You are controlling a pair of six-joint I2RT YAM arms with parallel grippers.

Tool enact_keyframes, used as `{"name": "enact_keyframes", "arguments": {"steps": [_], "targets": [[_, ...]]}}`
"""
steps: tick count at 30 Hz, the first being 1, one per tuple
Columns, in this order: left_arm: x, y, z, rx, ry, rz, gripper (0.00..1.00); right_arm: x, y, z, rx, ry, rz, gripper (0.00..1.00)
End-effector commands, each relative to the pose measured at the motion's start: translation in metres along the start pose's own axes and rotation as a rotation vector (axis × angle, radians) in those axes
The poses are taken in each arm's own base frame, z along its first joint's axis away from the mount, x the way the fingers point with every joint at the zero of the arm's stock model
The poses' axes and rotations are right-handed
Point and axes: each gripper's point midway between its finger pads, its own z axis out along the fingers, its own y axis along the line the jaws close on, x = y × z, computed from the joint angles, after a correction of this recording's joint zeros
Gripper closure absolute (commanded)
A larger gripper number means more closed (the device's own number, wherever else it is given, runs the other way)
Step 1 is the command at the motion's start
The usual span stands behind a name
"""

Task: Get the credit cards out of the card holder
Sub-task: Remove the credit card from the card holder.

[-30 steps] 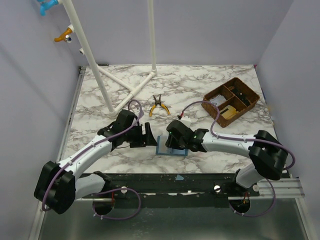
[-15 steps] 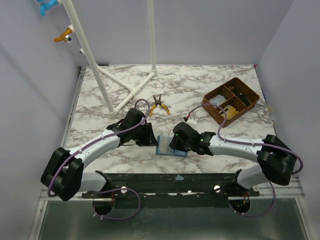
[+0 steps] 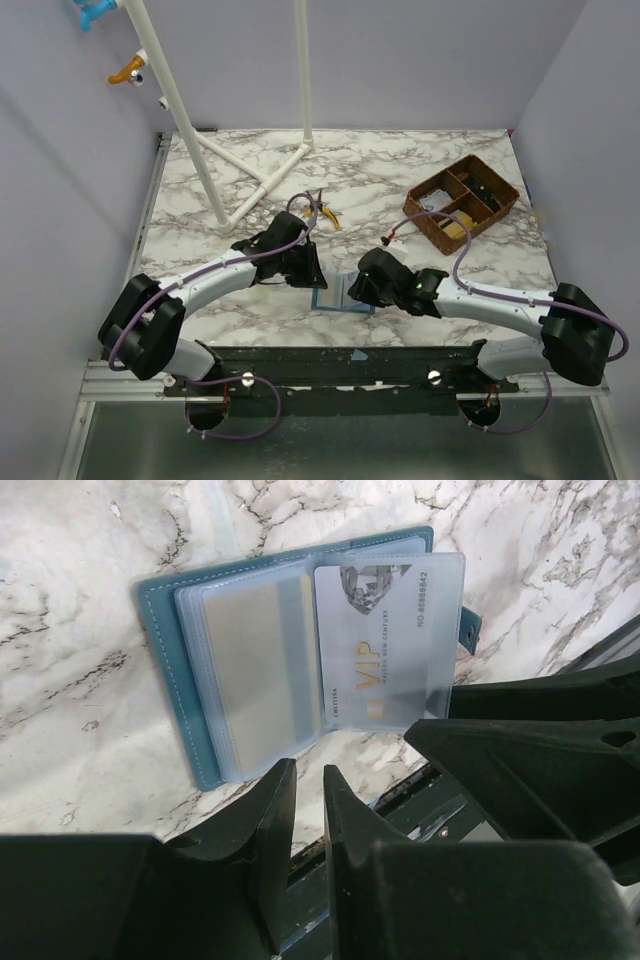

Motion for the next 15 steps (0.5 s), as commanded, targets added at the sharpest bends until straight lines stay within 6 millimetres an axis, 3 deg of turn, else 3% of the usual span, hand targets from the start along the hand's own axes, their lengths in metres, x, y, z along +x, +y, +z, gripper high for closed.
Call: {"name": "enact_keyframes", "arguments": {"steps": [1, 5, 11, 15], "targets": [[-0.009, -0.012, 0.004, 0.017, -0.023, 0.015, 0.81, 0.002, -0.036, -0.003, 0.118, -0.024, 0.012, 0.61], [-0.008, -0.015, 0.007, 0.022, -0.014, 0.02, 0.81, 0.004, -0.048, -0.002, 0.164, -0.025, 0.009, 0.62], [-0.006, -0.02, 0.011, 0.029, 0.0, 0.027, 0.79, 0.003, -0.067, -0.001, 0.256, -0.039, -0.009, 0.7], [-0.005, -0.02, 0.016, 0.031, 0.009, 0.026, 0.75, 0.003, -0.068, 0.002, 0.267, -0.04, -0.022, 0.74]]}}
